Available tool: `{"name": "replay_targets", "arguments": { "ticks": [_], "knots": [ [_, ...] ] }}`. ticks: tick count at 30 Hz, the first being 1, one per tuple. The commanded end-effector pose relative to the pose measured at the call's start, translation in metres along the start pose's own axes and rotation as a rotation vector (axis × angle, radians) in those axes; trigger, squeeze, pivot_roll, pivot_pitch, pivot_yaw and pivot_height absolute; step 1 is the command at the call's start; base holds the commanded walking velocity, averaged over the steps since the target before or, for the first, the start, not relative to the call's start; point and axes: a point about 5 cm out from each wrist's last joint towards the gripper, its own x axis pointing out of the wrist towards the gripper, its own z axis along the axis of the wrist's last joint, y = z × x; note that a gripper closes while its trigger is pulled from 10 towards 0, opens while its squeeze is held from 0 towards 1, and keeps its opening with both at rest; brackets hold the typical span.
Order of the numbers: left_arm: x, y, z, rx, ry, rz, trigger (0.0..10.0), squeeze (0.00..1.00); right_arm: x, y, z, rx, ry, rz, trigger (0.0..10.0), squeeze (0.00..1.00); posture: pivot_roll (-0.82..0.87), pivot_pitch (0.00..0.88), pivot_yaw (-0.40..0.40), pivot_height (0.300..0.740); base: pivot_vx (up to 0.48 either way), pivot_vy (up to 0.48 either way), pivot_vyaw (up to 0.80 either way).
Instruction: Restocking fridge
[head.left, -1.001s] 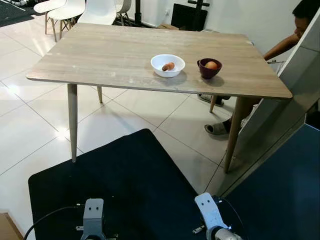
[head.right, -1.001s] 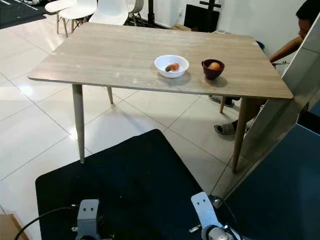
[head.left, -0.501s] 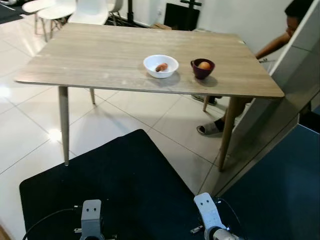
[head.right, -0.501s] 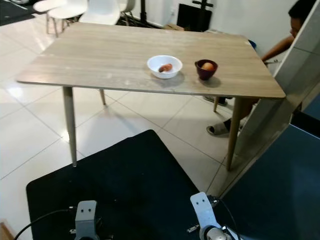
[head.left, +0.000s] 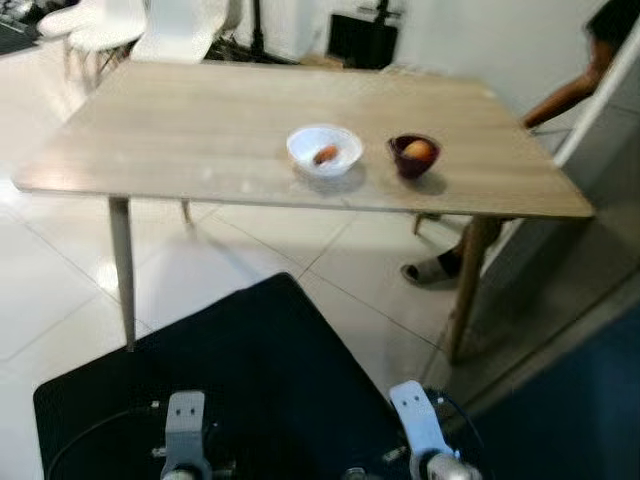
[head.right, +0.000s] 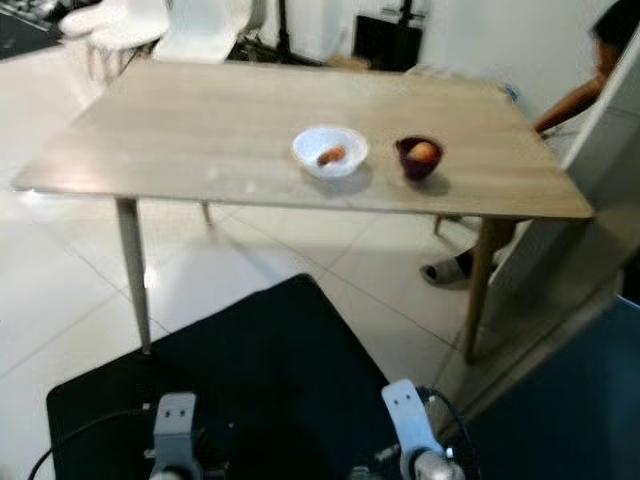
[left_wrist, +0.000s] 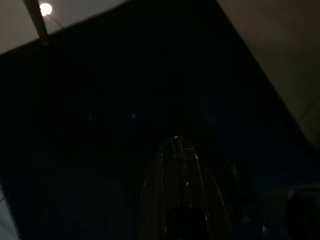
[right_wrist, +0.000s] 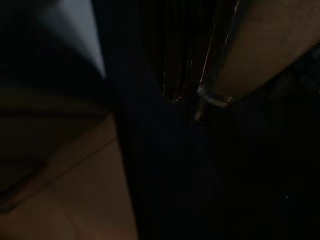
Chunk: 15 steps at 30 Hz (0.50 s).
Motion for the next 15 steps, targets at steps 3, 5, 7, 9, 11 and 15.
{"name": "replay_targets", "arguments": {
  "ticks": [3, 5, 7, 9, 11, 15],
  "knots": [
    [-0.0041, 0.0019, -0.0095, -0.005, 0.035, 0.007, 10.0, 0.00, -0.0013, 0.0055, -0.0073, 0.017, 0.024, 0.012, 10.0, 0.00, -0.05, 0.095, -0.045, 0.740, 0.274, 0.000, 0.00],
    [-0.0041, 0.0023, -0.0097, -0.005, 0.037, 0.008, 10.0, 0.00, -0.0013, 0.0061, -0.0075, 0.024, 0.024, 0.018, 10.0, 0.00, -0.05, 0.095, -0.045, 0.740, 0.270, 0.000, 0.00],
    [-0.0042, 0.0031, -0.0100, -0.004, 0.040, 0.008, 10.0, 0.00, -0.0013, 0.0066, -0.0079, 0.043, 0.027, 0.021, 10.0, 0.00, -0.05, 0.095, -0.045, 0.740, 0.266, 0.000, -0.40],
    [-0.0042, 0.0034, -0.0100, -0.003, 0.041, 0.007, 10.0, 0.00, -0.0012, 0.0067, -0.0081, 0.045, 0.029, 0.022, 10.0, 0.00, -0.05, 0.094, -0.044, 0.740, 0.266, 0.000, -0.80],
    [-0.0041, 0.0040, -0.0103, -0.002, 0.045, 0.008, 10.0, 0.00, -0.0012, 0.0059, -0.0082, 0.044, 0.034, 0.015, 10.0, 0.00, -0.05, 0.094, -0.045, 0.740, 0.261, 0.000, -0.80],
    [-0.0040, 0.0040, -0.0102, -0.003, 0.045, 0.008, 10.0, 0.00, -0.0012, 0.0056, -0.0082, 0.041, 0.034, 0.008, 10.0, 0.00, -0.05, 0.092, -0.044, 0.740, 0.259, 0.000, -0.40]
  ]
}}
